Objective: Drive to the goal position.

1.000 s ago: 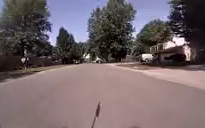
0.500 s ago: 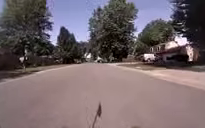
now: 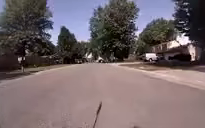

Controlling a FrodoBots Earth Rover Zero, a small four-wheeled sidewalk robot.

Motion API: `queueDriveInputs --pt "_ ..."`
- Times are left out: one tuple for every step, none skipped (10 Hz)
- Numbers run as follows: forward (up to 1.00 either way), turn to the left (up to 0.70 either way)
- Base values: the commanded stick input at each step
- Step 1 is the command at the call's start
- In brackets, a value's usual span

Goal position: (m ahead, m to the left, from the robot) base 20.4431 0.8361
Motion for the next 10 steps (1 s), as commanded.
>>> queueDriveInputs --pt "0.69 0.03" --pt "0.69 0.03" --pt "0.69 0.03" --pt "0.69 0.03" --pt "0.69 0.03" --pt "0.69 0.03" --pt "0.69 0.03" --pt "0.69 0.03" --pt "0.69 0.03" --pt "0.69 0.03"
